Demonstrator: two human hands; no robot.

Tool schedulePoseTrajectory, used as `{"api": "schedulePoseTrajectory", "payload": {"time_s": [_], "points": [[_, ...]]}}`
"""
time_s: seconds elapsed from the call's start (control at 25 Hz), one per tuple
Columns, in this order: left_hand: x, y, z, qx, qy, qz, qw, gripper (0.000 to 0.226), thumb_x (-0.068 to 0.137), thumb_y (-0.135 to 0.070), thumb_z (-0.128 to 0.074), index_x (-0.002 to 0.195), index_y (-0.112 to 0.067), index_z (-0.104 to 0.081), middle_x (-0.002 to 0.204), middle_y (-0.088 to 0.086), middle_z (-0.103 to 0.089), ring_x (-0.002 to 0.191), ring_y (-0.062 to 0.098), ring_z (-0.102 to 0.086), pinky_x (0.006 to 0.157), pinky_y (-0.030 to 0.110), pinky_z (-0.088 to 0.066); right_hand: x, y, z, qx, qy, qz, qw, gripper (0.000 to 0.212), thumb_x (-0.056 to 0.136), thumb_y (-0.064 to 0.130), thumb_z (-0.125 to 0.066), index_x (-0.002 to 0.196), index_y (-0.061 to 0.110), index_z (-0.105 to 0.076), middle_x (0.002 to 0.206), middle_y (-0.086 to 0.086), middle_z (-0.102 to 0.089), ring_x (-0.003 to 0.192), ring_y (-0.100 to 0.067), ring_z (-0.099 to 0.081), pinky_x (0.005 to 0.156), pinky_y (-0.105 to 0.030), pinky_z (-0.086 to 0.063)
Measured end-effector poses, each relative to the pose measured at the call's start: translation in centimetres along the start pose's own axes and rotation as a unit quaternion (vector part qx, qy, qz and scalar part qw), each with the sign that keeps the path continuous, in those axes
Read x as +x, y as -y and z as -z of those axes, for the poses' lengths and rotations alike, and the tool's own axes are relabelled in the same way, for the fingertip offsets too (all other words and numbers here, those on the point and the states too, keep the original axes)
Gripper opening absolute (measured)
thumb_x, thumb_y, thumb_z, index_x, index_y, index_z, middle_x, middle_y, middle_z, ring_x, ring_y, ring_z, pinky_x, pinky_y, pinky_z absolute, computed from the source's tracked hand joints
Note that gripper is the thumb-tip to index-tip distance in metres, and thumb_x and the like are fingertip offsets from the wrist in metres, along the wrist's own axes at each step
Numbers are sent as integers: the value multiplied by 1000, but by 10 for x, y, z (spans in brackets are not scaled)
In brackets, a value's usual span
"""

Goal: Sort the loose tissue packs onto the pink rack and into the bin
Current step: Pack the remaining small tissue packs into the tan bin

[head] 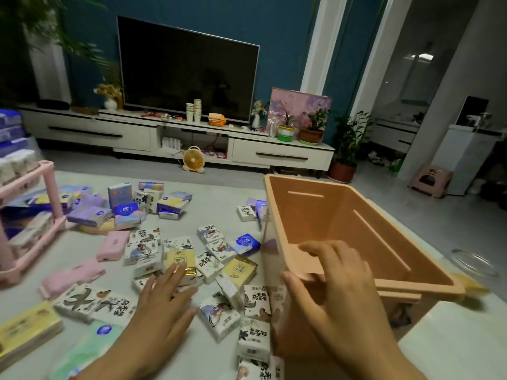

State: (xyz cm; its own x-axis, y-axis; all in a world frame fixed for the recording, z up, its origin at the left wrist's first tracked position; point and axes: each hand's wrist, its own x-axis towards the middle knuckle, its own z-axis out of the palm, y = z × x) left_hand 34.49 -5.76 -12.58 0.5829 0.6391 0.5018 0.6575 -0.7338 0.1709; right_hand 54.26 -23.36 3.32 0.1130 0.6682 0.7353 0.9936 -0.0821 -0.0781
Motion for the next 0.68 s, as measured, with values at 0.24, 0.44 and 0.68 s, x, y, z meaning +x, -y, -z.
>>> {"api": "schedulePoseTrajectory", "payload": {"time_s": [0.24, 0.44, 0.68], "points": [[12, 10, 27, -76, -21, -23, 997, 57, 92, -64, -13, 123, -31, -48, 140, 5, -47, 136, 15, -25, 108, 31, -23, 33, 77, -68, 171, 216, 45, 960, 31, 93, 27, -42, 122, 22, -48, 119, 0, -51, 110, -19, -47, 92, -32, -39], [30, 63, 64, -120, 31, 111, 986, 77, 71, -67, -20, 136, -30, -40, 150, -13, -20, 143, 9, -11, 116, 29, -10, 88, 53, -195, 93, 277, -266, 919, 57, 88, 13, -47, 141, 13, -27, 143, -17, -29, 131, -33, -28, 106, -37, -27], [81, 156, 64, -93, 12, 184, 978, 44, 92, -17, -52, 135, -20, -44, 146, -1, -37, 136, 18, -31, 113, 32, -23, 87, 19, -258, 37, 303, -406, 861, 49, 89, 35, -43, 135, 17, -44, 139, -18, -35, 132, -35, -26, 108, -41, -24]]}}
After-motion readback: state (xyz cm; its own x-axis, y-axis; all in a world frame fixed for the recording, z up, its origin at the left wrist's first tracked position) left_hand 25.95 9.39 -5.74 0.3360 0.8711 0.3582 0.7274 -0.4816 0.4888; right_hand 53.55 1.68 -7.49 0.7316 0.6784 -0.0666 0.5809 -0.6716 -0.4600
